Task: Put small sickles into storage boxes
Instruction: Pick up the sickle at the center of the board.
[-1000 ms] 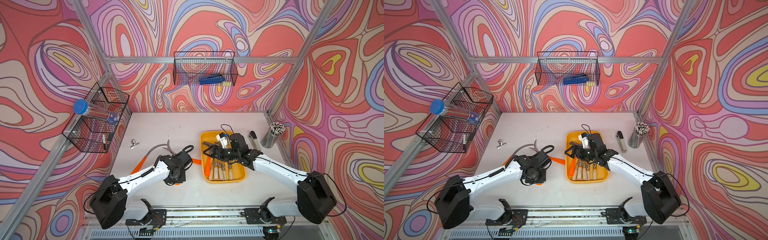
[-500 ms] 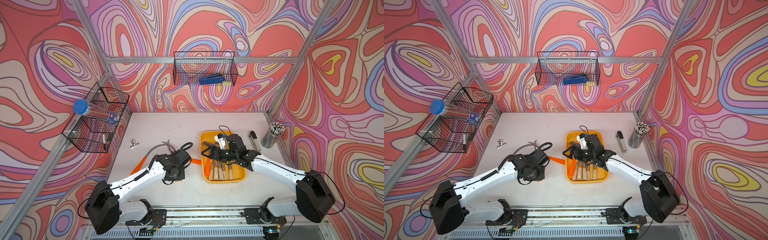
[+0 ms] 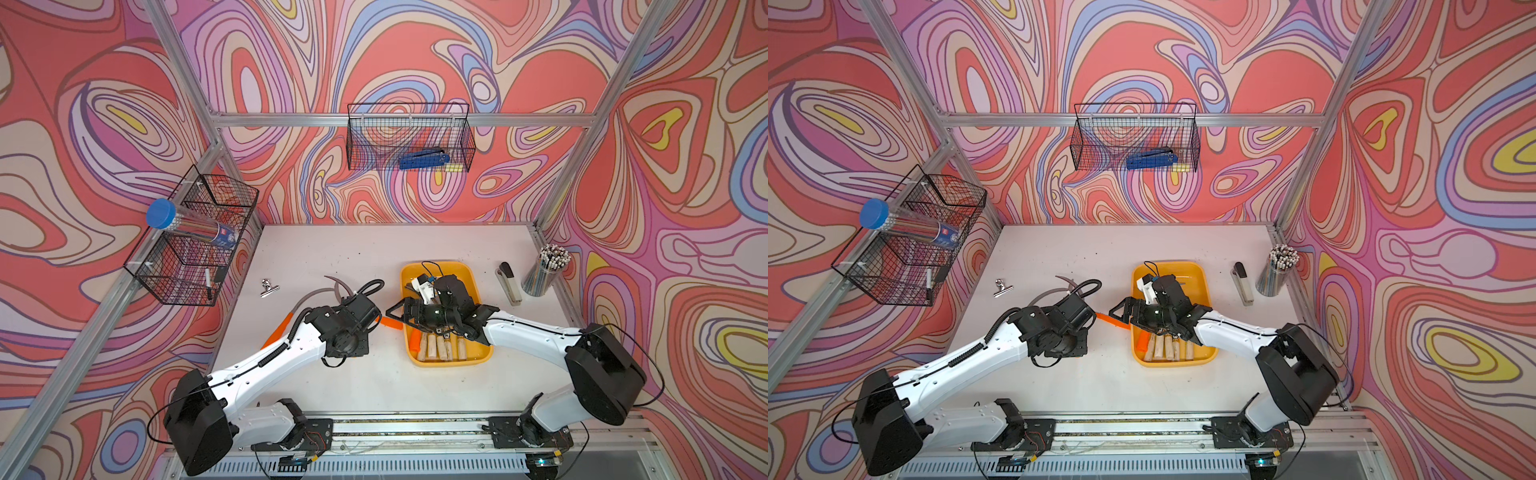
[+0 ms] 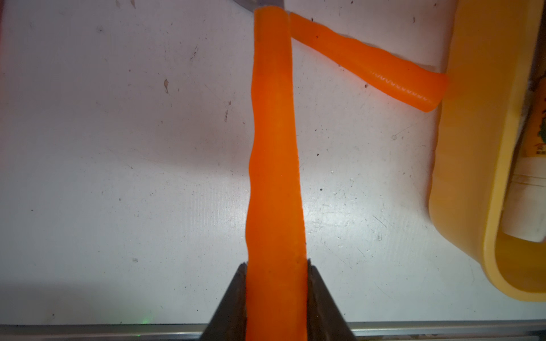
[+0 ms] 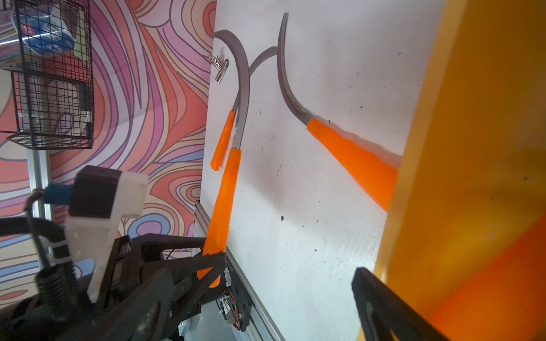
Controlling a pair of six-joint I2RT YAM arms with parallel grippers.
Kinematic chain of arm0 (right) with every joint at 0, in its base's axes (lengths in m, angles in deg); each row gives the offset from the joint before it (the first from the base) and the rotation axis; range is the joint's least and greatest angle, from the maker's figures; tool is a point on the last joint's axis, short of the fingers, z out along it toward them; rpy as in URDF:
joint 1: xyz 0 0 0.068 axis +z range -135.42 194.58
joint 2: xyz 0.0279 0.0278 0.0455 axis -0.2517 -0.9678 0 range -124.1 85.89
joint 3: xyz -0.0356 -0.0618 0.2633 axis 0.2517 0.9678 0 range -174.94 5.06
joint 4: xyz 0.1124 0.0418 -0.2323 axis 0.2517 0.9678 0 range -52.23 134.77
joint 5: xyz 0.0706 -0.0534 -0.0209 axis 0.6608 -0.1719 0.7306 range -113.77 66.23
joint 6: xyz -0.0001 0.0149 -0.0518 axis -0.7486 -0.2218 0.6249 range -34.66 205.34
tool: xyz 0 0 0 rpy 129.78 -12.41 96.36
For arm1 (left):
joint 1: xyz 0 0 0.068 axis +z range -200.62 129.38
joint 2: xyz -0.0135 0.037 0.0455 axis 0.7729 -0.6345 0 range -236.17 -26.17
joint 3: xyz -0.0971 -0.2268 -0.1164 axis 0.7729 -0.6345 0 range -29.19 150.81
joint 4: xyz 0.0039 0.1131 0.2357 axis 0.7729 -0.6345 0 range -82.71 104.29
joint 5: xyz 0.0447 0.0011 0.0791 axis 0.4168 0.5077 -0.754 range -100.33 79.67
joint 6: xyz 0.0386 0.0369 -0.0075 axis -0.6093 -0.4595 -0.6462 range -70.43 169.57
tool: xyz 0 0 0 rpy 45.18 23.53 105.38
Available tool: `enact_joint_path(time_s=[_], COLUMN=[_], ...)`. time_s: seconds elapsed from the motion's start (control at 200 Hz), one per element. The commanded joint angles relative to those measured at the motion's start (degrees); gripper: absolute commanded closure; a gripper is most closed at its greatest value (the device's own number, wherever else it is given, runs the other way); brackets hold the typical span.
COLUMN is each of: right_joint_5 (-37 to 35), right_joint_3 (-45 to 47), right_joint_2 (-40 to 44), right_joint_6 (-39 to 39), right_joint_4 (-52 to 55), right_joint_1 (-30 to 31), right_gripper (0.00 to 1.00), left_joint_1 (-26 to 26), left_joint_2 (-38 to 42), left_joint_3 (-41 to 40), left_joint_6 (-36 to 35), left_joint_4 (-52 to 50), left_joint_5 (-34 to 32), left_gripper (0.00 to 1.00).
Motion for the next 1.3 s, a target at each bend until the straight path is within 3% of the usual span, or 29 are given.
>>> enact_joint_path(time_s=[0.0, 0.836, 1.037, 1.297], right_joint_5=[1.2, 6.3, 7.1, 8.0], right_joint_3=[-0.8, -13.3, -13.5, -14.9], right_joint_2=[-2.3, -22.5, -26.5, -29.8], right_joint_6=[-3.4, -14.5, -18.7, -21.5], right_joint_4=[-5.7, -22.8, -30.1, -35.1], right_joint_1=[0.9, 5.2, 5.7, 6.2], right_gripper=[0.02, 0.08, 0.16, 0.39], left_joint_1=[-0.2, -0.3, -0.2, -0.2], left_joint_2=[0.6, -1.1, -1.6, -1.9], left_joint_3=[2.1, 4.6, 5.1, 5.1], left_joint_6=[-0.7, -2.0, -2.5, -2.9], left_joint_4=[-2.7, -2.7, -2.6, -2.1], left_joint_5=[-1.4, 0.3, 0.6, 0.7], left_gripper=[0.77, 0.77, 0.77, 0.77])
